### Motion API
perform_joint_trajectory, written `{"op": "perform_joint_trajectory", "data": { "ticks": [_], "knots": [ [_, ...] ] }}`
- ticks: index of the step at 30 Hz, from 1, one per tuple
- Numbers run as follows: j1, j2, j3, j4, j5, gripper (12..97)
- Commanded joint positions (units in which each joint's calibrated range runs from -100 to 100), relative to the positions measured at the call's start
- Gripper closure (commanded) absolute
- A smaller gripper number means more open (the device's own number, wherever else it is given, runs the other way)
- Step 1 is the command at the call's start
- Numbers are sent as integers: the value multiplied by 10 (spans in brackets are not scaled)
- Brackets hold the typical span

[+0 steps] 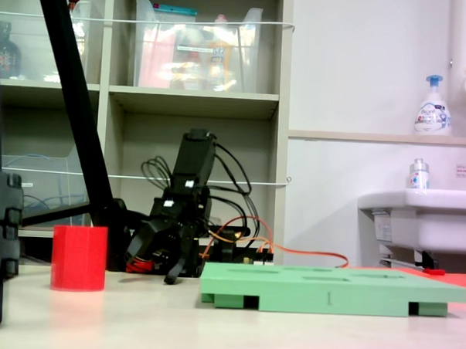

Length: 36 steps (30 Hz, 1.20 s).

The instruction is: Put the octagonal pillar block into the corresponding hole

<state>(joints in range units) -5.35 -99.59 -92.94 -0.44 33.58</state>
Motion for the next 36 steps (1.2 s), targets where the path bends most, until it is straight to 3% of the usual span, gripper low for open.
{"op": "perform_joint_trajectory", "data": {
  "ticks": [1,5,8,12,20,36],
  "knots": [
    [-4,-4,91,-233,53,660],
    [-17,-3,296,-468,84,681],
    [-26,147,508,-678,88,661],
    [-27,316,764,-878,92,502],
    [-33,531,983,-917,91,216],
    [-48,927,1174,-914,52,217]
  ]
}}
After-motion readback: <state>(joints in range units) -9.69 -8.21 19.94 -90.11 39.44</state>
